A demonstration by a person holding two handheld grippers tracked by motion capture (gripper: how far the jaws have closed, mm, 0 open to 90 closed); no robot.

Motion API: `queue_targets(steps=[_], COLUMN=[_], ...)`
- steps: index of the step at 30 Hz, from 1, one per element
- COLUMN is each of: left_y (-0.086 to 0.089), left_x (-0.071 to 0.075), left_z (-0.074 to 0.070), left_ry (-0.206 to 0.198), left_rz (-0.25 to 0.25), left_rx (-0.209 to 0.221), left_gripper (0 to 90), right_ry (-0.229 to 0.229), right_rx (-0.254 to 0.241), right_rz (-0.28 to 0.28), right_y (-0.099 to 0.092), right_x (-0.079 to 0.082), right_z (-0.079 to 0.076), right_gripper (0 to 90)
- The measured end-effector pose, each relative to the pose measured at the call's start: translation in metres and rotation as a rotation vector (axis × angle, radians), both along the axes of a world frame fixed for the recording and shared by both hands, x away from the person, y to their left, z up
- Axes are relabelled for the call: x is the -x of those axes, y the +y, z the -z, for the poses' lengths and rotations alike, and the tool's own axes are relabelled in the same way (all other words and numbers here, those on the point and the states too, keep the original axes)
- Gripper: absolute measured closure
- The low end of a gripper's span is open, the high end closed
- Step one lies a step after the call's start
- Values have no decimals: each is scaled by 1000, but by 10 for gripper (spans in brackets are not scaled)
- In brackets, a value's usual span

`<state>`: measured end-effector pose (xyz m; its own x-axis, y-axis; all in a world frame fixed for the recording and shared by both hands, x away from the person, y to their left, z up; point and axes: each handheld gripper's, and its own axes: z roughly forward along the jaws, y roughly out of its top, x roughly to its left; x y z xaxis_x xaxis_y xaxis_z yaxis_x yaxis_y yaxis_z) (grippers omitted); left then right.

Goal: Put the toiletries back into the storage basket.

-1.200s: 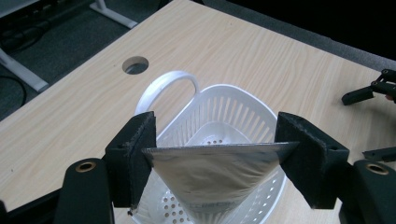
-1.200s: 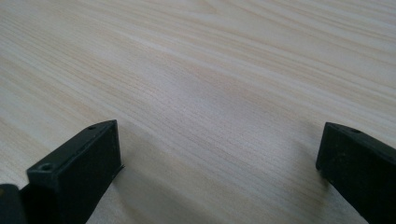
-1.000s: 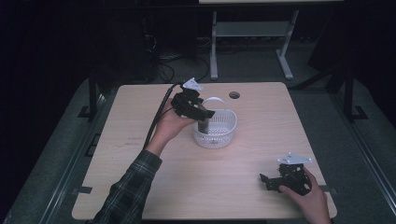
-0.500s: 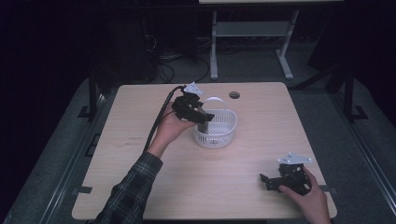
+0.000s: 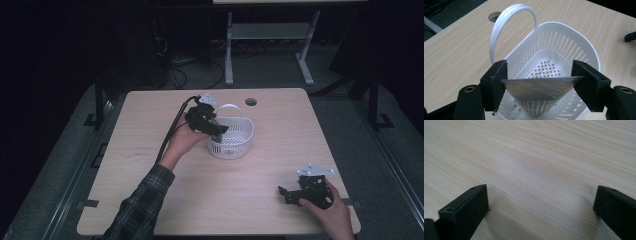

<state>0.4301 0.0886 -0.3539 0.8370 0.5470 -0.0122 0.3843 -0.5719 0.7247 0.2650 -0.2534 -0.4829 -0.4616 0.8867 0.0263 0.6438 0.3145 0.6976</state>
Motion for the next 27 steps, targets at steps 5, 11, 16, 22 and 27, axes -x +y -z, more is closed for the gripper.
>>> queue_targets(steps=[5,11,16,22,27], left_y=[-1,-1,-1,1,3], left_x=[0,0,2,5,4], left_z=[2,2,1,-8,-12], left_ry=[3,0,-19,-50,-50], left_rz=[-1,1,2,-3,-7], left_rx=[-9,-12,-8,33,17], left_gripper=[293,292,285,217,153], right_ry=[0,0,0,0,0], right_rx=[0,0,0,0,0], right_rz=[0,0,0,0,0], right_y=[0,0,0,0,0], right_x=[0,0,0,0,0], right_z=[0,0,0,0,0], right_gripper=[0,0,0,0,0])
